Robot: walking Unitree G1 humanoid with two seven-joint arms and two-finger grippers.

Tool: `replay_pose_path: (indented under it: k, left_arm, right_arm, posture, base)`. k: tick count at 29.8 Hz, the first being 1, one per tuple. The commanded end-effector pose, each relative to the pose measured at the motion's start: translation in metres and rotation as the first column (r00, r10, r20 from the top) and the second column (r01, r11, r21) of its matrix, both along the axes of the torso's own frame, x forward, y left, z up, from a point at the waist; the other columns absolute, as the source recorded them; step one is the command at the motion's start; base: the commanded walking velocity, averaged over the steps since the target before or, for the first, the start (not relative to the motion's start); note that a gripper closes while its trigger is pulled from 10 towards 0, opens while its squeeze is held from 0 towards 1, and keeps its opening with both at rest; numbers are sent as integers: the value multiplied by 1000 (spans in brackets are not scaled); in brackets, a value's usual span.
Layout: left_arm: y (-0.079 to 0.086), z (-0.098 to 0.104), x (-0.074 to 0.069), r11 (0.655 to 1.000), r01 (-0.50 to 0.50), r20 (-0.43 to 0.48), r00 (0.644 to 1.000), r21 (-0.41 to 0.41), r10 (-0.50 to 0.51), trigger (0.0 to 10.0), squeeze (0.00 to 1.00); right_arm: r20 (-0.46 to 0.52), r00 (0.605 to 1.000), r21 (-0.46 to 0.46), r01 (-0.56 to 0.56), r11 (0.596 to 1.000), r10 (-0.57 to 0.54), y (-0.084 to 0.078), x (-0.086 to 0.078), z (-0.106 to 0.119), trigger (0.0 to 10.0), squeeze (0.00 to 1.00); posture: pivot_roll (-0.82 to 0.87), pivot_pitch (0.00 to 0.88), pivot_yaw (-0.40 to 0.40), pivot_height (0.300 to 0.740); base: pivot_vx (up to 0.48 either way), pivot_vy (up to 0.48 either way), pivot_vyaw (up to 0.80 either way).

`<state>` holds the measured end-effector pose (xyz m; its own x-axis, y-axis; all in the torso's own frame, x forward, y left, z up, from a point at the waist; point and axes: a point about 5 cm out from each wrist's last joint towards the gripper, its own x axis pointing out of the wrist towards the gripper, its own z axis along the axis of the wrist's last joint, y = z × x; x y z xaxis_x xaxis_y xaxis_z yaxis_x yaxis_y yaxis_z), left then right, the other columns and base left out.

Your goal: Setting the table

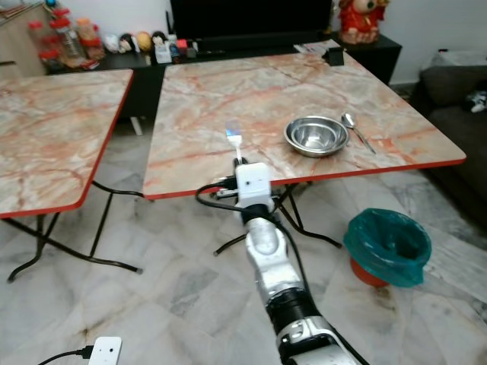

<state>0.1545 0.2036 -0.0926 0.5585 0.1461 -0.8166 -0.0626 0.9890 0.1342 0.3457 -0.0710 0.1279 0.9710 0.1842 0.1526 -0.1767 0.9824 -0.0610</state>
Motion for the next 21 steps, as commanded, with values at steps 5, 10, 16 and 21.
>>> replay_pose_path:
  k: [5,10,16,21]
  left_arm:
    - [4,1,0,1000,-10,2,1000,12,10,10000,0]
    - [4,0,0,1000,-13,-1,1000,12,13,10000,0]
    - [4,0,-1,1000,-15,-1,1000,14,15,10000,0]
    - [4,0,-1,1000,-13,-1,1000,14,13,10000,0]
  right_arm:
    - [7,1000,4,-26,1000,26,9,1,5,10000,0]
    - [5,999,7,-37,999,37,11,0,5,10000,0]
    - [0,999,11,-40,999,40,12,0,5,10000,0]
    - [2,999,8,-43,999,43,12,0,5,10000,0]
  posture:
    - [6,30,23,740]
    - [10,41,23,740]
    - [12,44,24,740]
    - [10,45,26,740]
  base:
    - [356,0,0]
    - [352,0,0]
    - [350,0,0]
    - [346,0,0]
